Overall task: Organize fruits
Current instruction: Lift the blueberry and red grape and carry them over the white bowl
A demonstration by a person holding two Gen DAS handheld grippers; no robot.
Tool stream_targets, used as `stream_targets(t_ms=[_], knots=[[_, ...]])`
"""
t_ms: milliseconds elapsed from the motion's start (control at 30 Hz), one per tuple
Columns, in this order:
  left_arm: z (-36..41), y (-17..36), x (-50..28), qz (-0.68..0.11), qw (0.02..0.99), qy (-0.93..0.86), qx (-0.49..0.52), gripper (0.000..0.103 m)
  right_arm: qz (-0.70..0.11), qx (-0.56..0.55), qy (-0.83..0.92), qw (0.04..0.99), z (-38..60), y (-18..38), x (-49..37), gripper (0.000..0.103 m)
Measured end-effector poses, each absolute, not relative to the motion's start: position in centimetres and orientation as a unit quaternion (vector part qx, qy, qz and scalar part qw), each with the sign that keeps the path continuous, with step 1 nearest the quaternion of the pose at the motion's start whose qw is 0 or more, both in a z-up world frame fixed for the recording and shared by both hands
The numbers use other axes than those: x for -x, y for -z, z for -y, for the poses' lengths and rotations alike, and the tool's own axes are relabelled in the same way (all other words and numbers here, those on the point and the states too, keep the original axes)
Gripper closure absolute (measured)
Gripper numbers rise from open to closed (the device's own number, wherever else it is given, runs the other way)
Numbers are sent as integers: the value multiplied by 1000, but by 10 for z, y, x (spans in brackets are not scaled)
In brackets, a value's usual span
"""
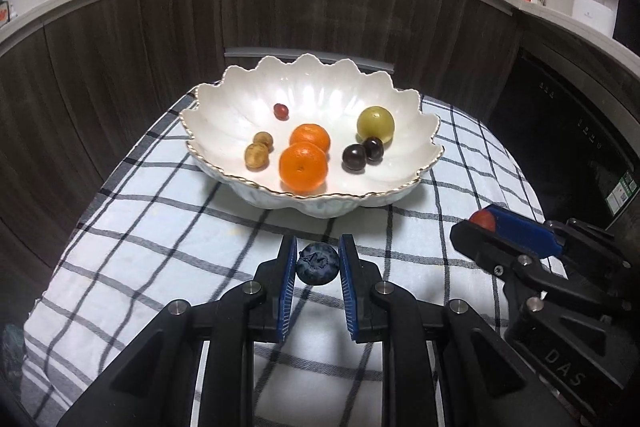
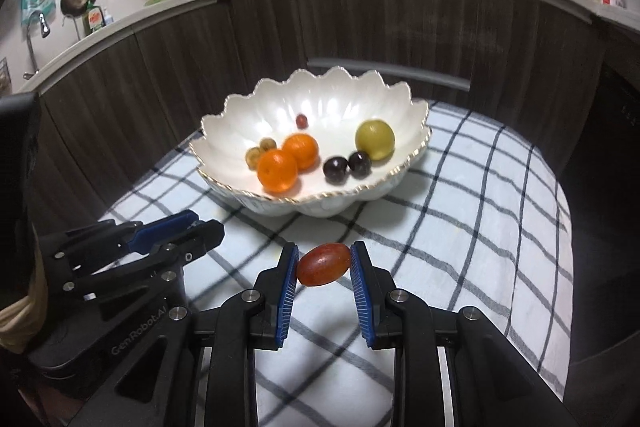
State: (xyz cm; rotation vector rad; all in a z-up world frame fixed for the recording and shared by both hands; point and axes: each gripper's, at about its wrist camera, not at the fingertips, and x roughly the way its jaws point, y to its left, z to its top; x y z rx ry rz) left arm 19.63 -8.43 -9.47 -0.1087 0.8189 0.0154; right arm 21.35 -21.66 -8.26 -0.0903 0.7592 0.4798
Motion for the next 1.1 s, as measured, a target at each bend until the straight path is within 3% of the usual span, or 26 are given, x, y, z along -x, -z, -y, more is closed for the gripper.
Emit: stream_targets(t_ms=[600, 1100], knots=[[36, 72, -204, -390, 918, -4, 75, 81, -350, 45, -214, 911, 175, 46, -220, 75], [8, 43, -255, -372, 925, 5, 76, 81, -339, 45, -188, 921, 153, 19, -258, 75]])
